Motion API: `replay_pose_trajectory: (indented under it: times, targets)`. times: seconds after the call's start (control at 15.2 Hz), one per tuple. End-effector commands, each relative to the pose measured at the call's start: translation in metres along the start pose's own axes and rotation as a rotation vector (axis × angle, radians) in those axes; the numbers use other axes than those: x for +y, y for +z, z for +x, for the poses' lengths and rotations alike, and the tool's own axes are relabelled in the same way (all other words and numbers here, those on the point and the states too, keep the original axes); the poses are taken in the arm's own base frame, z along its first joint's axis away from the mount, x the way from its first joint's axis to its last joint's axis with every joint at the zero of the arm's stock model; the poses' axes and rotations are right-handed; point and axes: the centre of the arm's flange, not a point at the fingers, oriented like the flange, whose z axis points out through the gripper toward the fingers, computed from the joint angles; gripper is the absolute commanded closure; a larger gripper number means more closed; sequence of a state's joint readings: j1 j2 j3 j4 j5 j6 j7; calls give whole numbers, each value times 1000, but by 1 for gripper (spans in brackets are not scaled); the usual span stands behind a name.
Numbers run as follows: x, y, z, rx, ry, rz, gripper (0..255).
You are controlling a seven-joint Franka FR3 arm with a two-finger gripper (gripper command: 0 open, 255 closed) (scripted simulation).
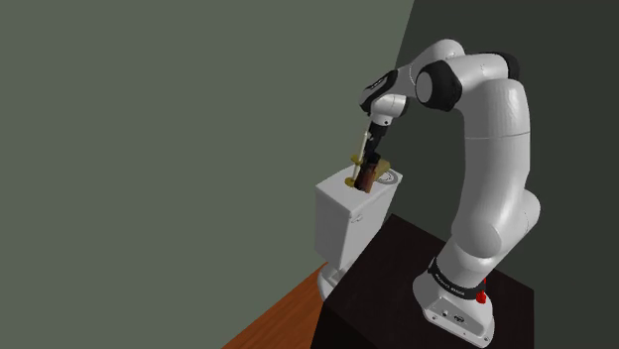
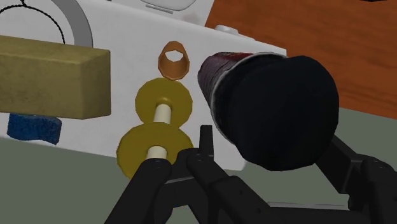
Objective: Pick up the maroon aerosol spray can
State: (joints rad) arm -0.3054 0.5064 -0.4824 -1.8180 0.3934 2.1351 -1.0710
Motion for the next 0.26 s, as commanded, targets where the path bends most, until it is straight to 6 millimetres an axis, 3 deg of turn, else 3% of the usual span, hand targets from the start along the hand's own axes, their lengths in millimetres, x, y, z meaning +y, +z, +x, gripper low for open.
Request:
replay_pose_trajectory:
  times: [0.0,0.2]
  targets:
    - [-3,-11,1,1,0,-1,255]
    - [-4,-17,1,1,0,-1,255]
